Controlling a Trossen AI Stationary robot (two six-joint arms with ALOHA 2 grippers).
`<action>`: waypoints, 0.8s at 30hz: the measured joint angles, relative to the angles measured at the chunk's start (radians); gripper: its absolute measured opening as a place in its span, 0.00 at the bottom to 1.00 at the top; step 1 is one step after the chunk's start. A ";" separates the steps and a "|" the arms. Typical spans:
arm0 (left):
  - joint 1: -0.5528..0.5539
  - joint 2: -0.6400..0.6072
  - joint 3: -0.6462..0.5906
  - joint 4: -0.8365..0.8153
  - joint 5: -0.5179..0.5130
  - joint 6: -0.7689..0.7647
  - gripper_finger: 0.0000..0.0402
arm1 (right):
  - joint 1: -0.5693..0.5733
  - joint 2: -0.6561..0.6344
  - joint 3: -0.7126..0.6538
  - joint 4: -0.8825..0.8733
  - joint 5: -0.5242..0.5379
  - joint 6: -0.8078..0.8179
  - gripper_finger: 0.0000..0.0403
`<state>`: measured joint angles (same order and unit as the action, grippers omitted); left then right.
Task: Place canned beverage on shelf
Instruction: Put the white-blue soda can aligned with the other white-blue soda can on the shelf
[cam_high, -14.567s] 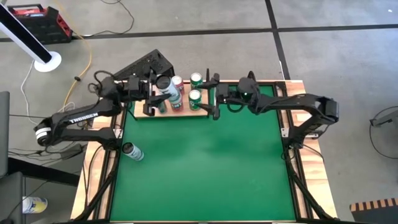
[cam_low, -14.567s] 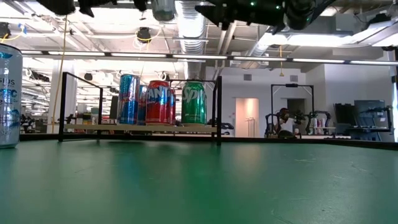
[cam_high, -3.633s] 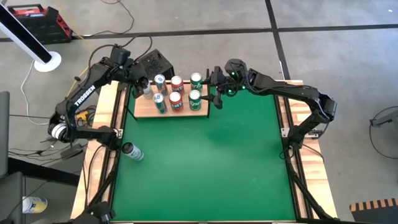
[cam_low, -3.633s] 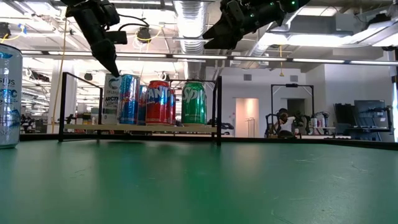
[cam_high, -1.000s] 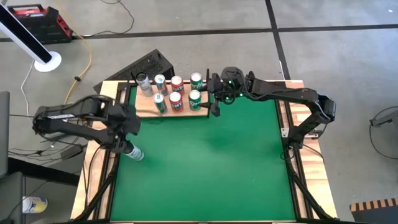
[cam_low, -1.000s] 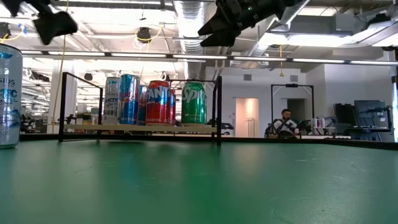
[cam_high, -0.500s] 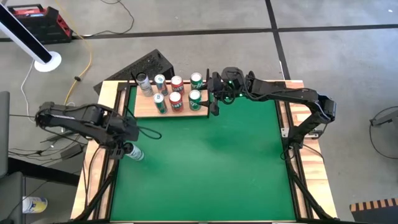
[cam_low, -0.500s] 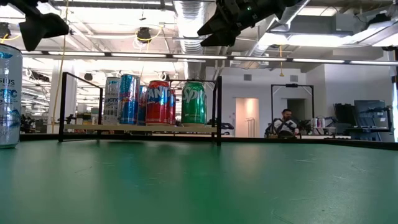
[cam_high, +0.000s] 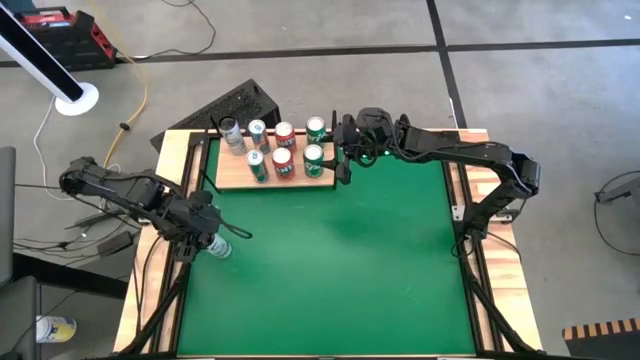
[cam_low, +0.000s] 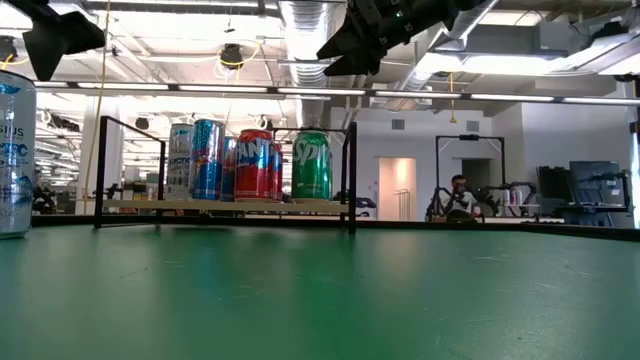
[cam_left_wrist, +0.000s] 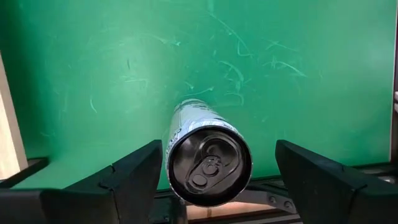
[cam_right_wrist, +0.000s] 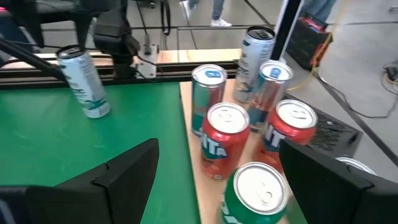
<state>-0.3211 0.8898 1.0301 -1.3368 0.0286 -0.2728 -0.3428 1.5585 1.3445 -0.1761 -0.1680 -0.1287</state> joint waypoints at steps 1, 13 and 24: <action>-0.011 0.000 -0.004 0.005 -0.006 -0.005 0.73 | 0.000 0.000 0.000 0.000 0.007 0.000 0.88; -0.048 0.011 -0.100 0.026 -0.013 -0.001 0.73 | 0.000 0.000 0.000 0.007 0.014 0.000 0.88; -0.047 0.011 -0.099 0.003 -0.009 0.029 0.67 | 0.000 0.000 0.000 0.007 0.014 -0.002 0.88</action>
<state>-0.3683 0.9009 0.9310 -1.3335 0.0193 -0.2441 -0.3428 1.5585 1.3445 -0.1688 -0.1535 -0.1310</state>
